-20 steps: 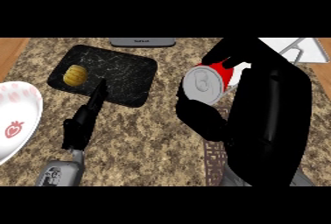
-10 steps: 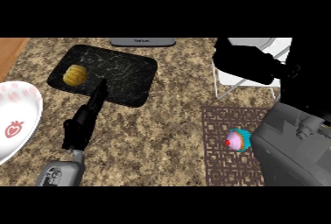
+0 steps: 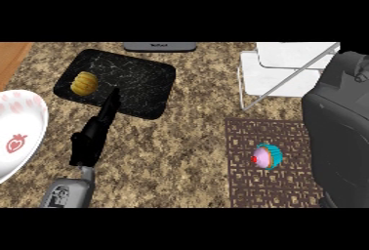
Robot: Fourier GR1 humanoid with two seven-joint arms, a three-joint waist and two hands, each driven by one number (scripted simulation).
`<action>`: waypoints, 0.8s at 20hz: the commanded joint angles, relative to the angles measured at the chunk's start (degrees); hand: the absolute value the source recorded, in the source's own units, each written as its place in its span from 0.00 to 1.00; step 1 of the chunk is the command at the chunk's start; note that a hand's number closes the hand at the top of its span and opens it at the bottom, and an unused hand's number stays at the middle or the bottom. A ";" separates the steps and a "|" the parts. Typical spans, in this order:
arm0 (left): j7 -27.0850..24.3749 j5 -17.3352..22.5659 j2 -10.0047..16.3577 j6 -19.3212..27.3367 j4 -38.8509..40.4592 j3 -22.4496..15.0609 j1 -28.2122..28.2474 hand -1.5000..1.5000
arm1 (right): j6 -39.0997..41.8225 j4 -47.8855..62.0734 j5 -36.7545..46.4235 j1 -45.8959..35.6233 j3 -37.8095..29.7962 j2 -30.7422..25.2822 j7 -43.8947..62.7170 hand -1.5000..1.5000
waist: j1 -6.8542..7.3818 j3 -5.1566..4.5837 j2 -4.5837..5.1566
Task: Pick the can from the placemat and place it in the tiered shelf
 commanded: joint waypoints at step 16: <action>-1.09 -1.71 -1.97 -0.41 1.57 -1.26 -1.73 0.50 | -29.86 21.38 -5.87 -0.67 -10.16 -2.61 -16.71 1.00 | 1.24 0.13 0.70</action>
